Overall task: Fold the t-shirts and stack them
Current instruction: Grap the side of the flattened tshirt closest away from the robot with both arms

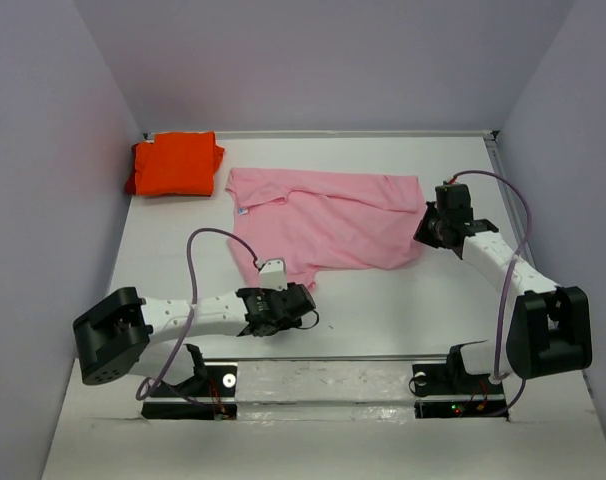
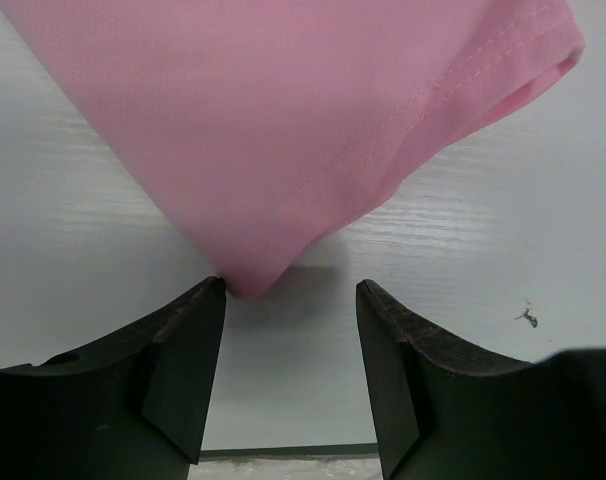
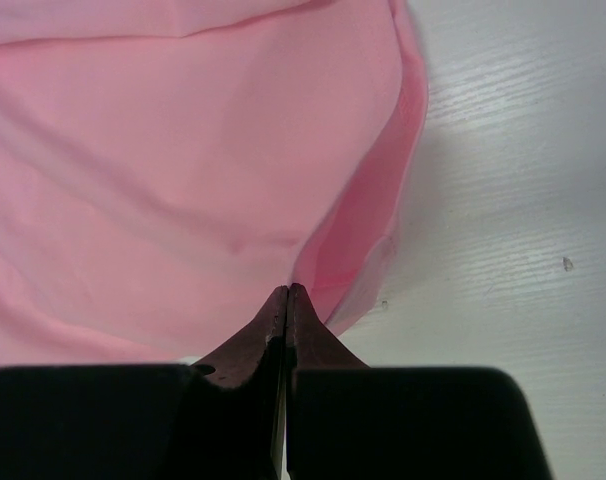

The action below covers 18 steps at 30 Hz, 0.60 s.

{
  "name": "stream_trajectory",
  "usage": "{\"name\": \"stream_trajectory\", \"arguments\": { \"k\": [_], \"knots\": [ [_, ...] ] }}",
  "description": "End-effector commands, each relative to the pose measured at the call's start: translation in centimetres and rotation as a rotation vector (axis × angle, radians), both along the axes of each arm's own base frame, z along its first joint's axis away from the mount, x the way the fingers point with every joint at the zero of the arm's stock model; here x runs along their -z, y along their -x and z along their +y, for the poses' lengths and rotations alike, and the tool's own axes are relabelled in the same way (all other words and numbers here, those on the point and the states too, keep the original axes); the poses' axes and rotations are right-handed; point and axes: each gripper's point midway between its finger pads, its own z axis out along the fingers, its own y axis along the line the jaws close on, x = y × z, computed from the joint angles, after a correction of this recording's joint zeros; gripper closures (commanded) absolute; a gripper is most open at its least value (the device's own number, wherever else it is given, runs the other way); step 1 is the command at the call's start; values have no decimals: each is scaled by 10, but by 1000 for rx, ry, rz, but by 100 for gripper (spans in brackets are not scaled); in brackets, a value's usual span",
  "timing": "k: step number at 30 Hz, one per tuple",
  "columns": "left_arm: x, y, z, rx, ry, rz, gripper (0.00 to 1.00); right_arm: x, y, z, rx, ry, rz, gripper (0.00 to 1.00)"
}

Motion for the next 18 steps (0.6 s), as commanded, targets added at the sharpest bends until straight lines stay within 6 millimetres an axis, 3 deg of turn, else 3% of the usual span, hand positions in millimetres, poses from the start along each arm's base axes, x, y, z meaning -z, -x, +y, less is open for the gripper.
{"name": "stream_trajectory", "arguments": {
  "k": [1, 7, 12, 13, 15, 16, 18],
  "knots": [
    [3, -8, -2, 4, -35, -36, 35, -9, -5, 6, -31, -6, -53, 100],
    [17, -4, 10, -3, -111, -13, 37, -6, -4, 7, -37, -6, -48, 100],
    [6, -6, 28, -51, -132, -49, 45, -2, -3, 8, -43, -12, -42, 100],
    [5, -6, 30, -57, -132, -52, 55, -2, -3, 9, -47, -16, -42, 100],
    [2, -6, 34, -68, -119, -62, 63, -1, -3, 9, -47, -16, -40, 100],
    [5, -4, 37, -73, -116, -56, 78, 0, -3, 9, -47, -16, -39, 100],
    [4, -3, 37, -76, -102, -56, 91, 0, -3, 10, -48, -17, -39, 100]
  ]
}}
